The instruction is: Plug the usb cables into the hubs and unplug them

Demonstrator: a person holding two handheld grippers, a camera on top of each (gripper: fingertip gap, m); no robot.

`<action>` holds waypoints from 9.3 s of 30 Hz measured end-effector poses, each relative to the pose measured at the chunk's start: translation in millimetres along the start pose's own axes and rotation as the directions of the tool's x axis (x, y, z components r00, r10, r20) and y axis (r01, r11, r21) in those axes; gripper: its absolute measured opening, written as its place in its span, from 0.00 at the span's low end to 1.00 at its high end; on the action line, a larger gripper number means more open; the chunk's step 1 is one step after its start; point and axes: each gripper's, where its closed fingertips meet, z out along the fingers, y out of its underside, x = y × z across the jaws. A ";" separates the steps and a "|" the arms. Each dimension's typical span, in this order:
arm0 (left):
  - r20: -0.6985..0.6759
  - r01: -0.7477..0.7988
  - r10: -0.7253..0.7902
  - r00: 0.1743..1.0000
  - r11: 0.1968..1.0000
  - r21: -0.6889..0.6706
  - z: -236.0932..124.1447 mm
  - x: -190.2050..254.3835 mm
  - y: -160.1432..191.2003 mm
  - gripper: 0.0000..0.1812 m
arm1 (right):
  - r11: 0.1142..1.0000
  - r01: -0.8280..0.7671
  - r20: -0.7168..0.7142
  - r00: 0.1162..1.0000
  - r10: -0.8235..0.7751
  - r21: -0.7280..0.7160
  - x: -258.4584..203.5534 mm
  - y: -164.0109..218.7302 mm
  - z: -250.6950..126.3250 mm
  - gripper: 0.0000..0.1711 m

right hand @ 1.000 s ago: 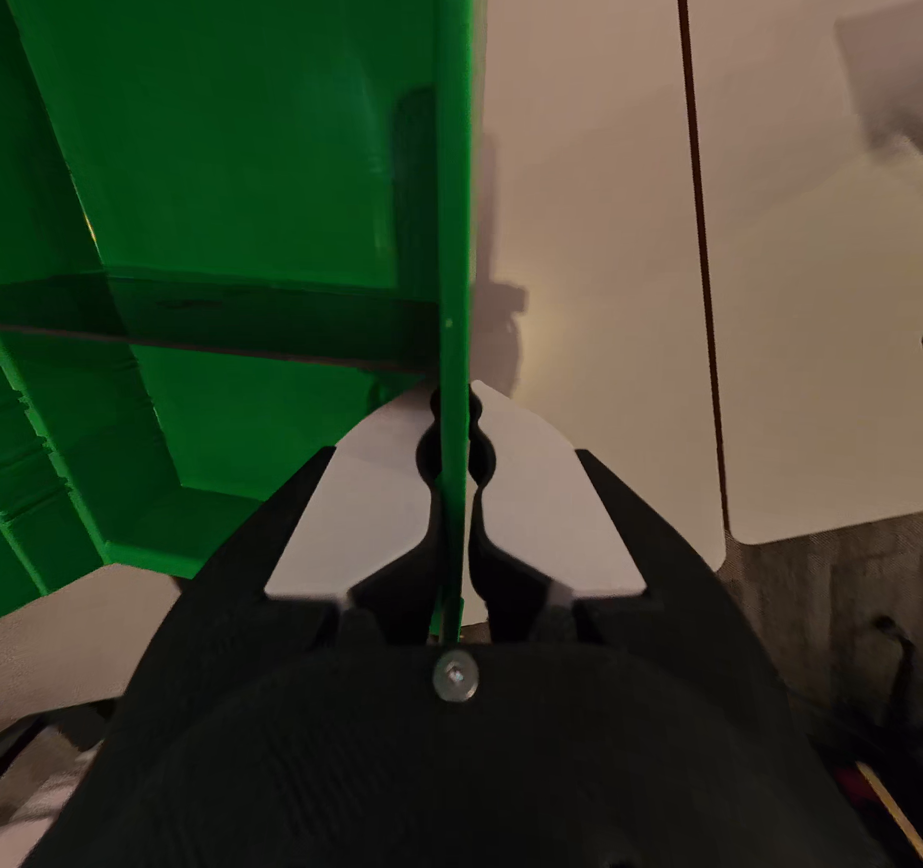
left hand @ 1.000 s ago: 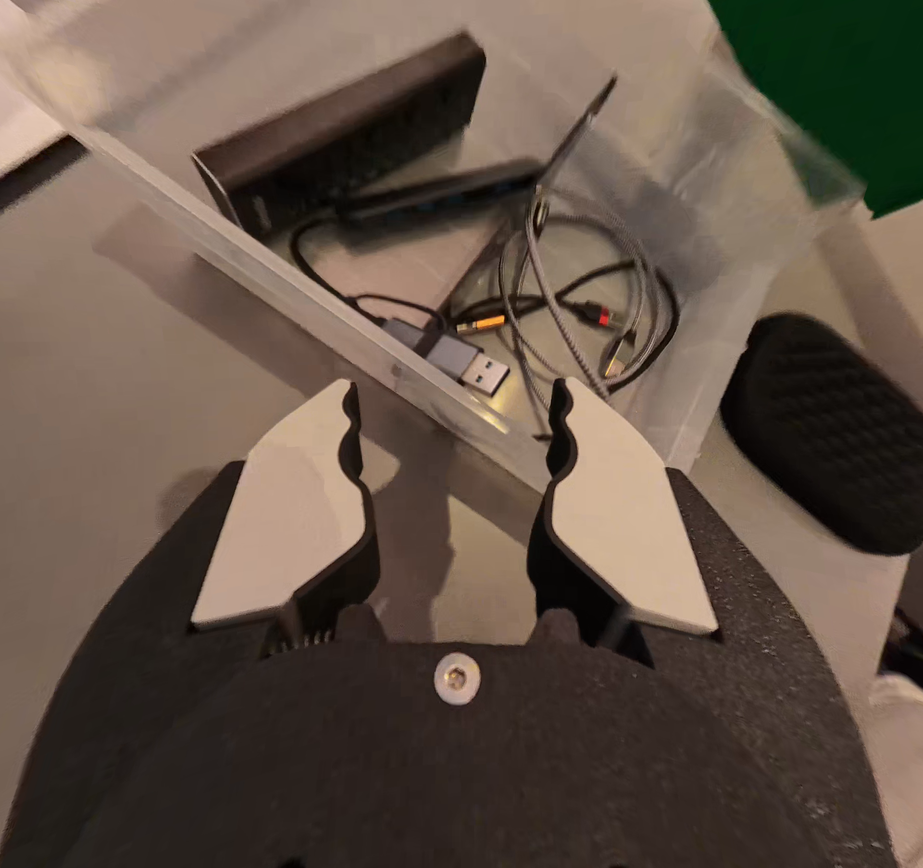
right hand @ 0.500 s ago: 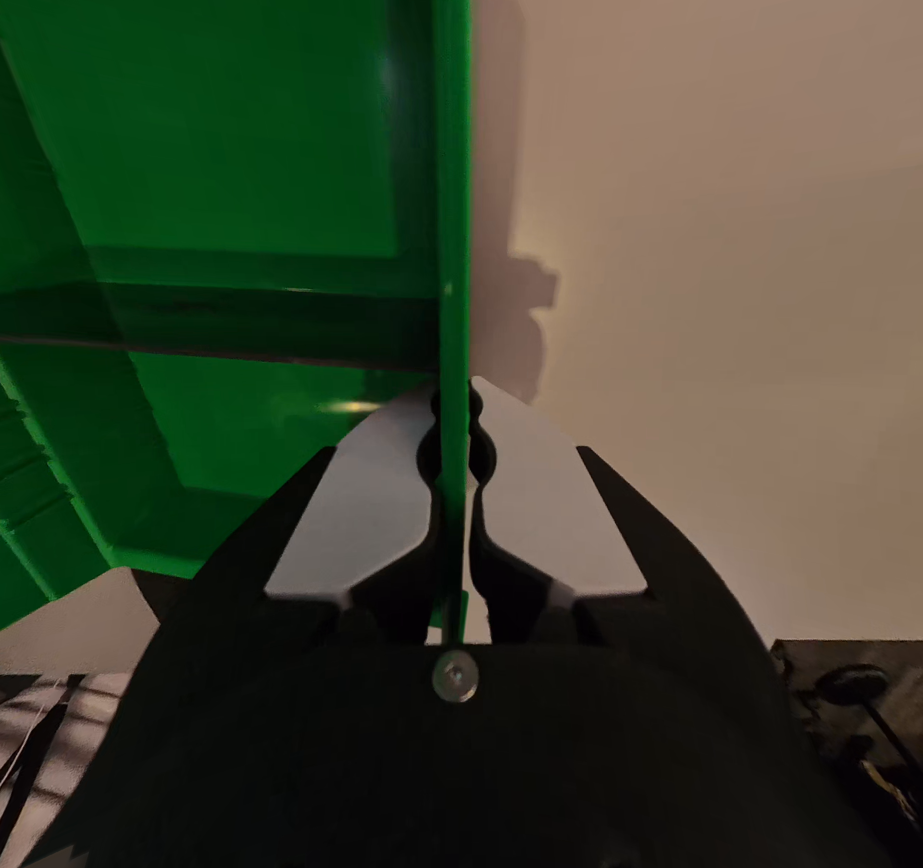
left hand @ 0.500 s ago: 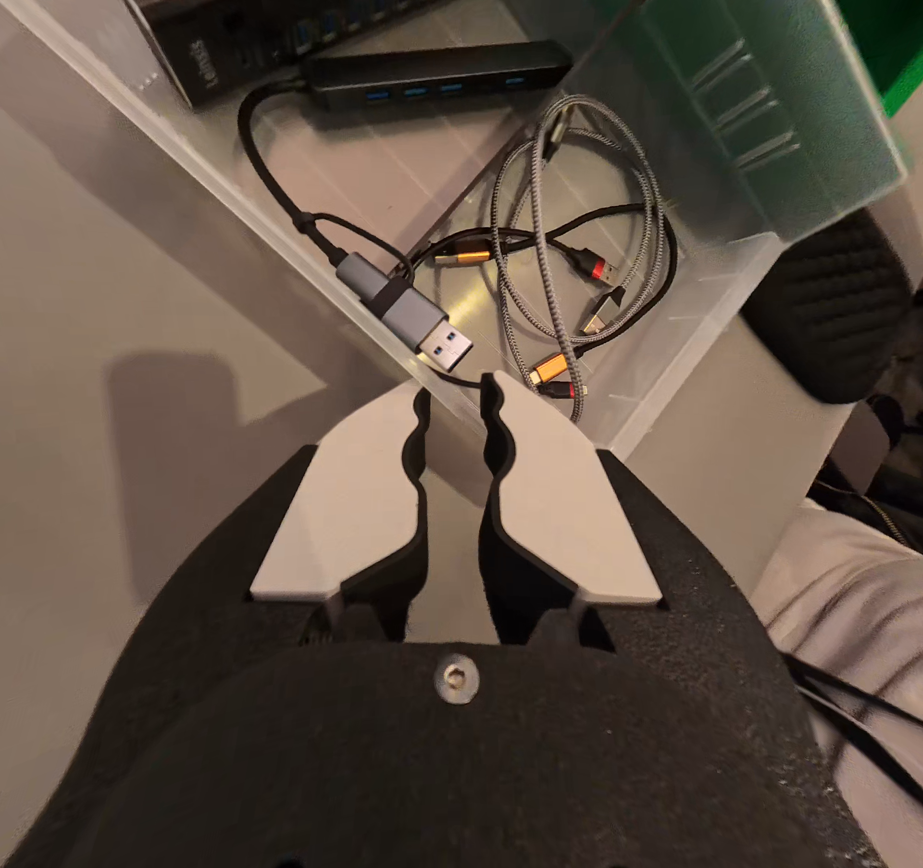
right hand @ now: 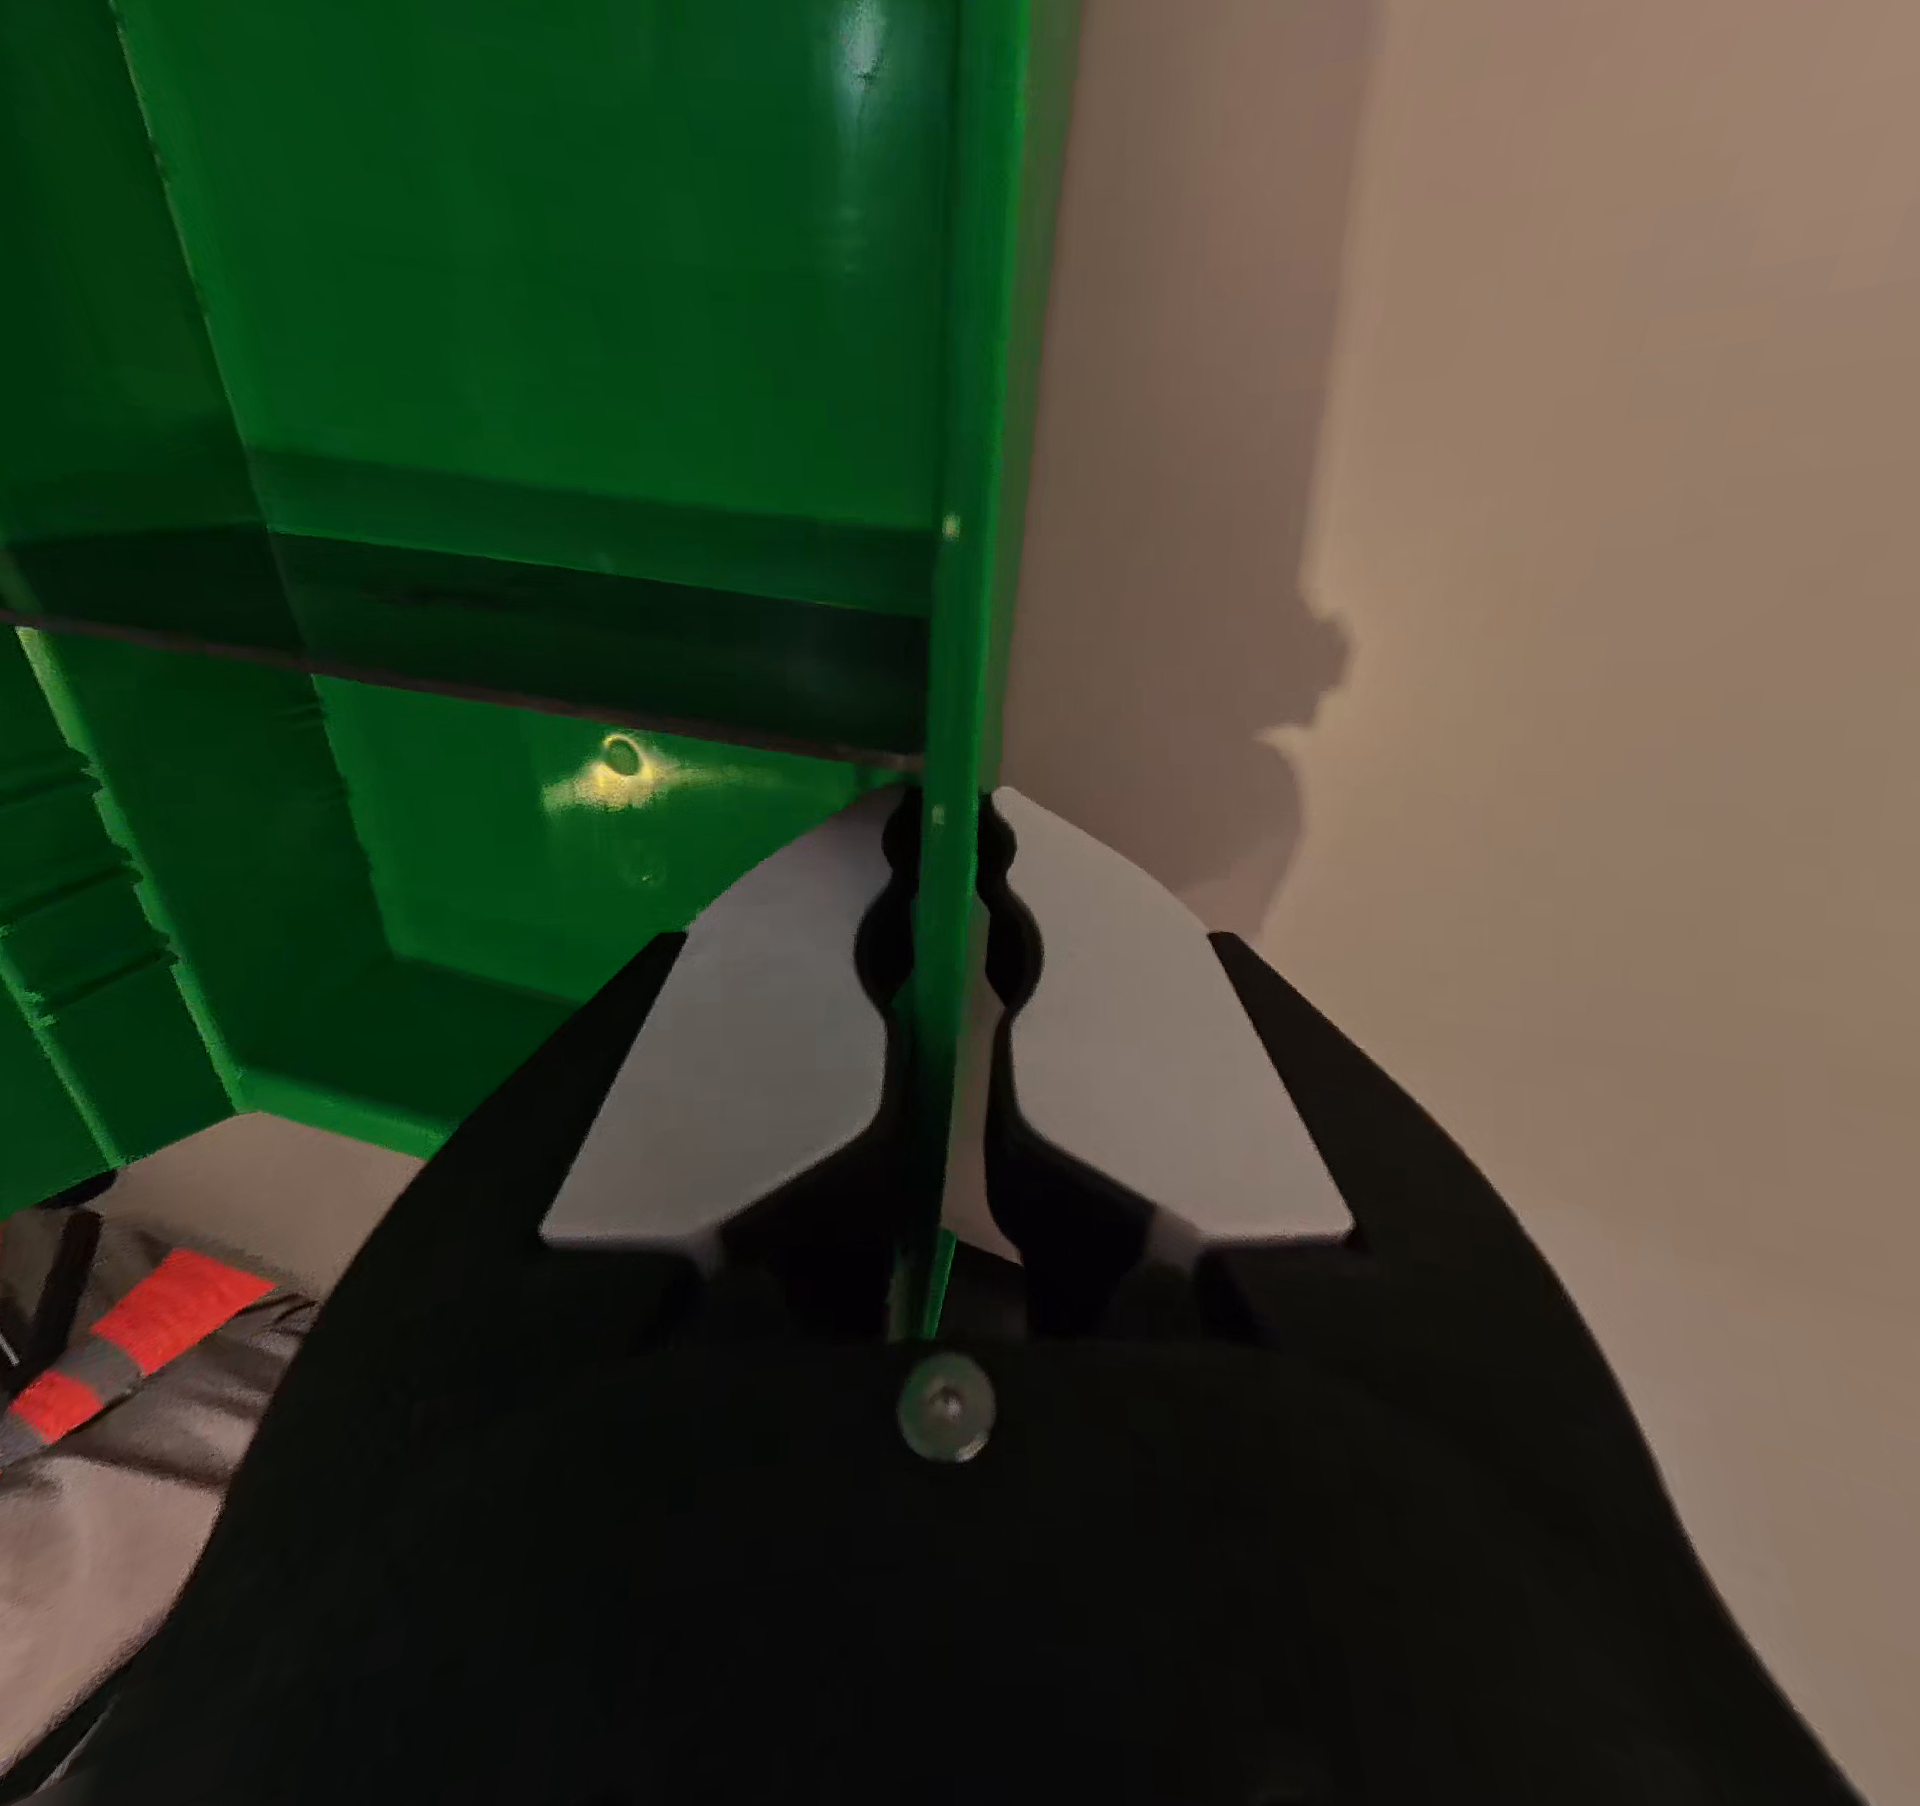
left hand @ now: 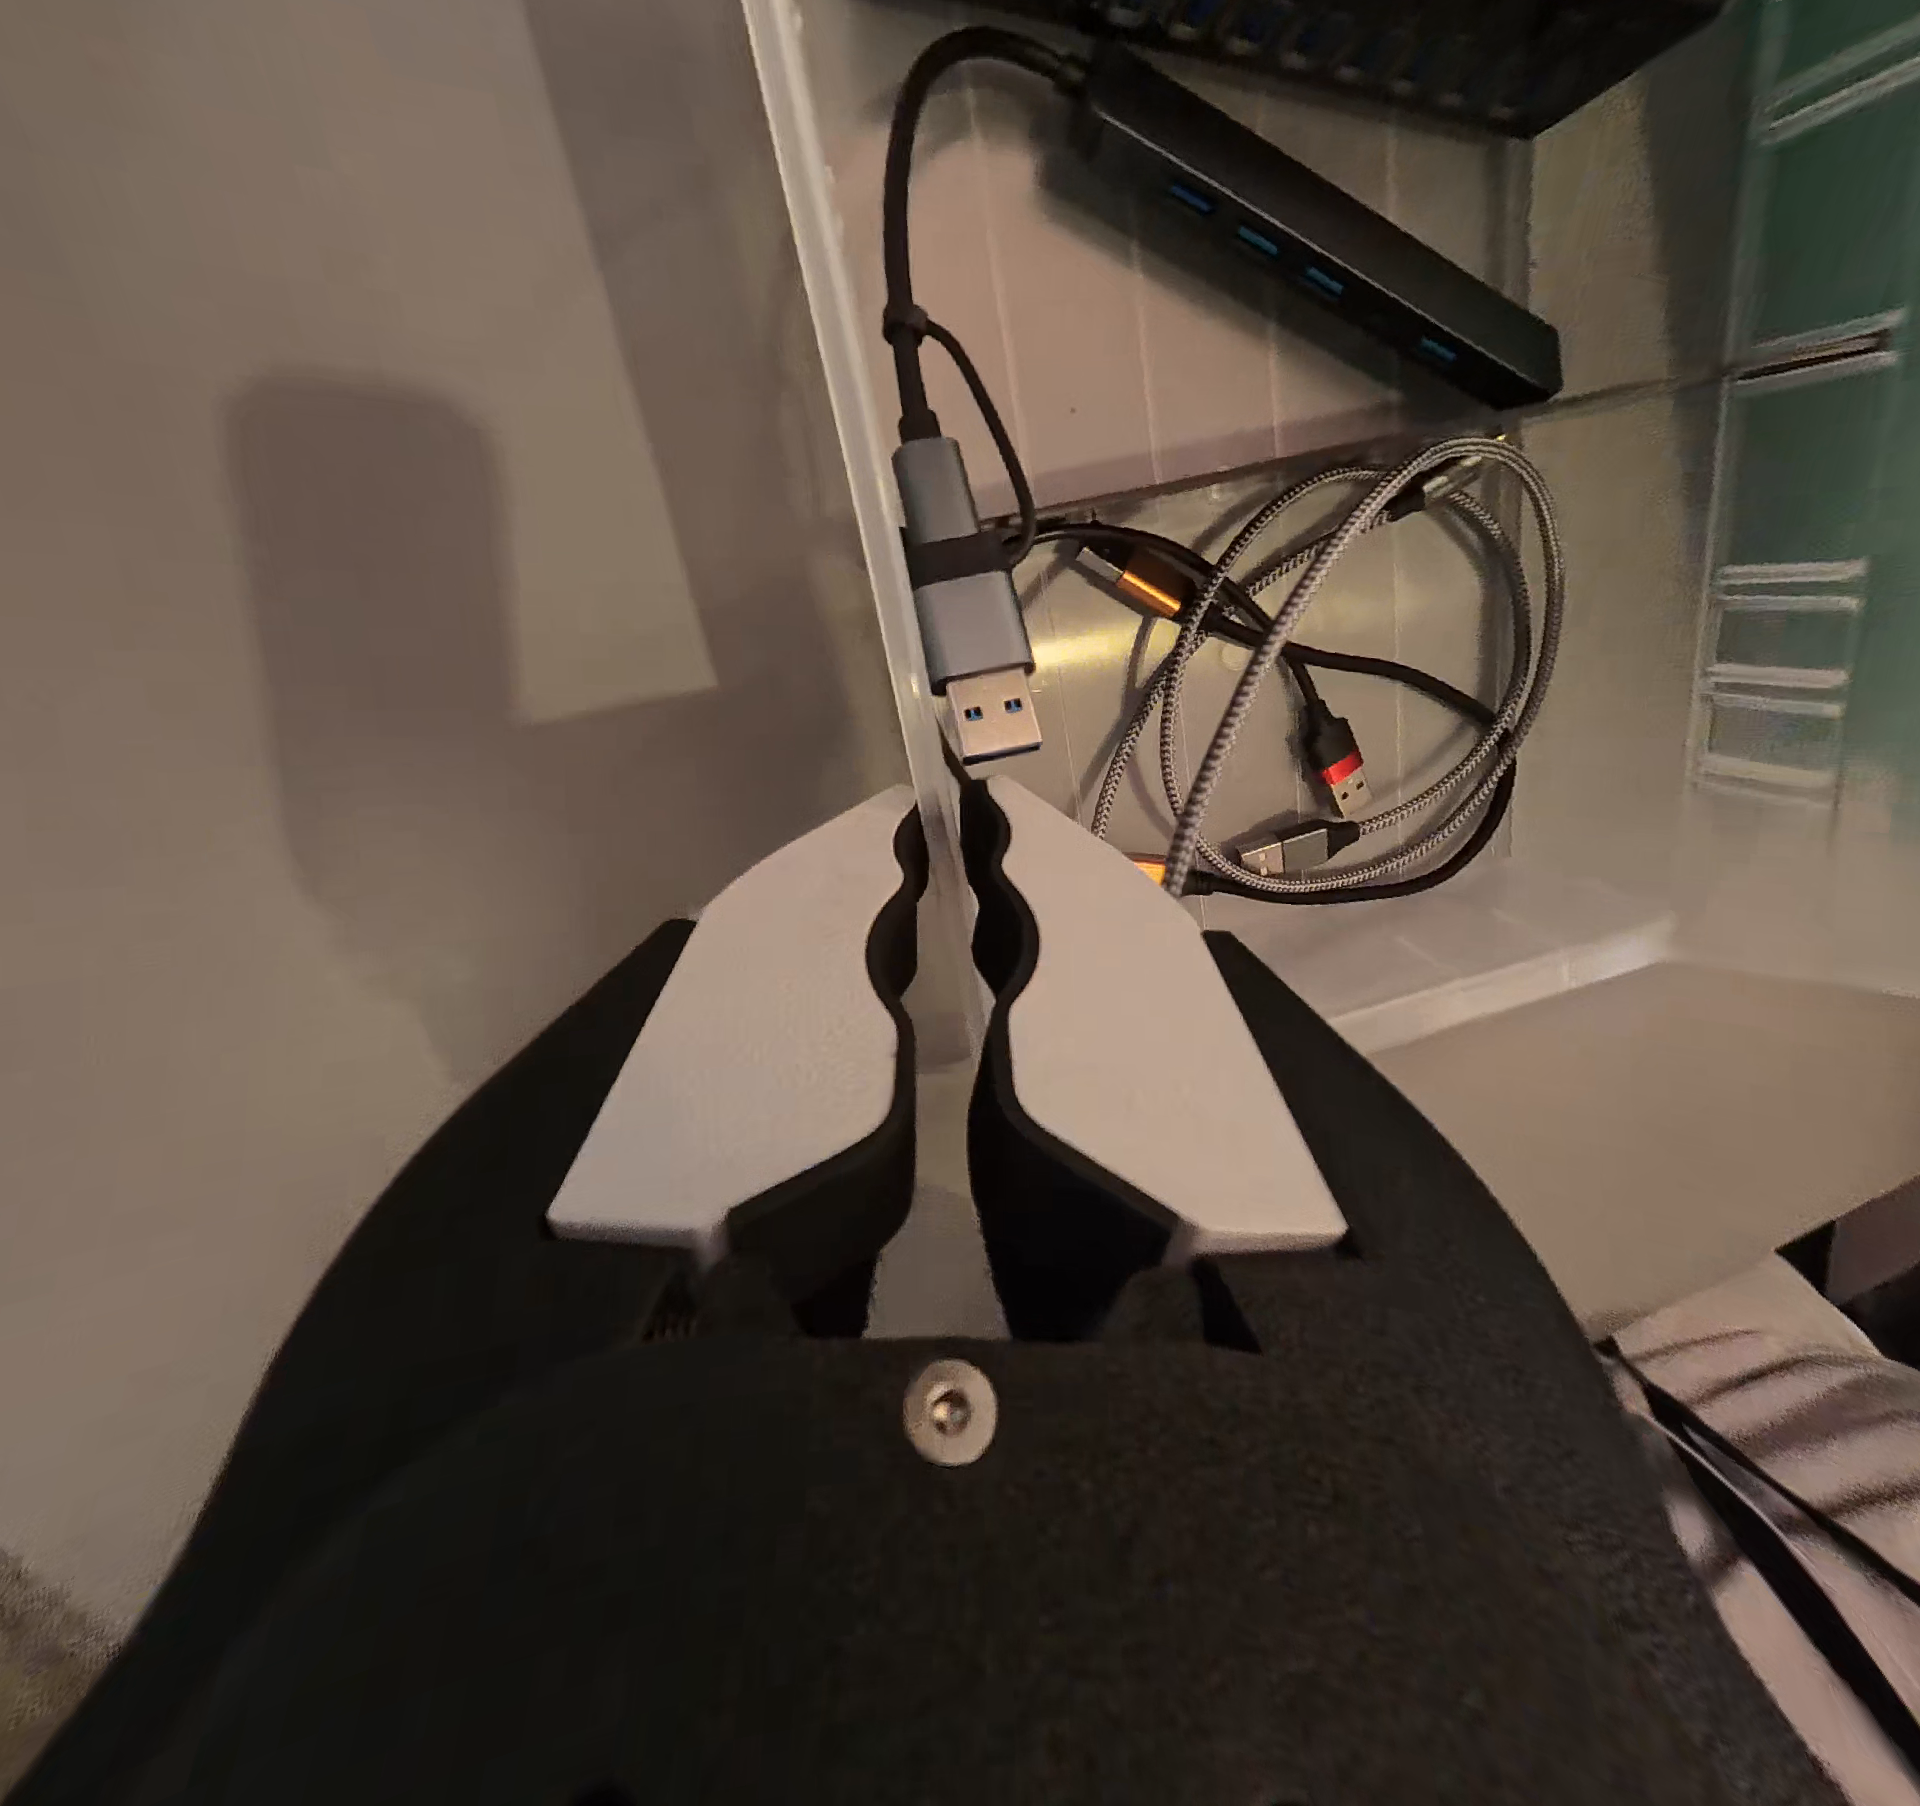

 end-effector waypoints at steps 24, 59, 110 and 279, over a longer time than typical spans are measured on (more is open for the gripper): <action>-0.078 0.512 -0.511 0.856 0.818 0.262 -46.1 -120.6 68.8 0.06 | 0.952 -0.291 0.007 0.956 0.292 0.090 131.4 67.1 -44.1 0.07; -0.094 0.535 -0.533 0.841 0.791 0.297 -75.1 -118.7 85.6 0.09 | 0.934 -0.305 -0.007 0.950 0.311 0.185 144.1 61.0 -53.0 0.07; 0.135 -0.858 0.916 0.378 0.402 -0.320 66.2 -71.8 -50.4 0.20 | -0.173 0.400 -0.434 0.782 -0.449 0.900 -75.3 -32.2 -254.8 0.27; -0.072 -0.370 0.409 0.910 0.877 0.306 -65.3 -2.1 69.3 0.02 | 0.002 0.588 -0.482 0.665 -0.570 0.809 -80.5 -29.2 -200.1 0.21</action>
